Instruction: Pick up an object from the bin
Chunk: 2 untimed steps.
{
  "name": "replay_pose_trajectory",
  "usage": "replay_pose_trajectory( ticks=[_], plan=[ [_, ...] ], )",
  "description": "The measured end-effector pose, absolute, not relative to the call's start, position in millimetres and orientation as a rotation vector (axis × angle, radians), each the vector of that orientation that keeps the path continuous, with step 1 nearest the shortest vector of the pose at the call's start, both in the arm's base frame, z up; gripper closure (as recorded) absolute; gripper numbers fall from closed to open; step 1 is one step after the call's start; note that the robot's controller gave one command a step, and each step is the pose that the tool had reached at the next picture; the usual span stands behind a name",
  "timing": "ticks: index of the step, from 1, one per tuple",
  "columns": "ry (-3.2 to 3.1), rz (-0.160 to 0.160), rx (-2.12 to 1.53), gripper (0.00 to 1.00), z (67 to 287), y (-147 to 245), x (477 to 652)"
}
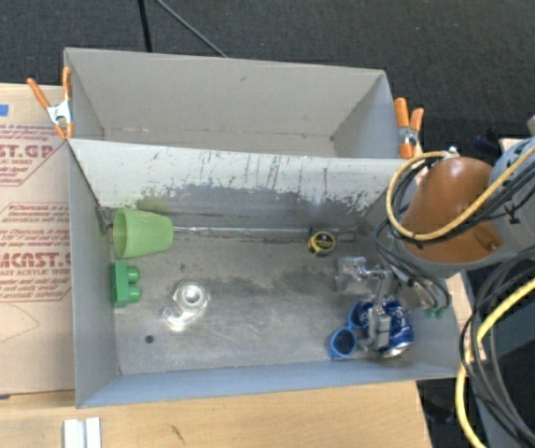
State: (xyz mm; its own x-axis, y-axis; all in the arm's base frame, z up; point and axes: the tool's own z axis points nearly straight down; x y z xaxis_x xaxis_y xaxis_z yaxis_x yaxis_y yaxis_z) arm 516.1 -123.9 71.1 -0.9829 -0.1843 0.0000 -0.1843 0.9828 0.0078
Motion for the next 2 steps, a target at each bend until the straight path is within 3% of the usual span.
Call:
replay_pose_trajectory(
  ticks=[1,2],
  plan=[
    [-3.129,-0.004,0.289,1.00,72,-128,516.0],
    [-3.142,0.006,0.272,1.00,236,-130,547.7]
  ],
)
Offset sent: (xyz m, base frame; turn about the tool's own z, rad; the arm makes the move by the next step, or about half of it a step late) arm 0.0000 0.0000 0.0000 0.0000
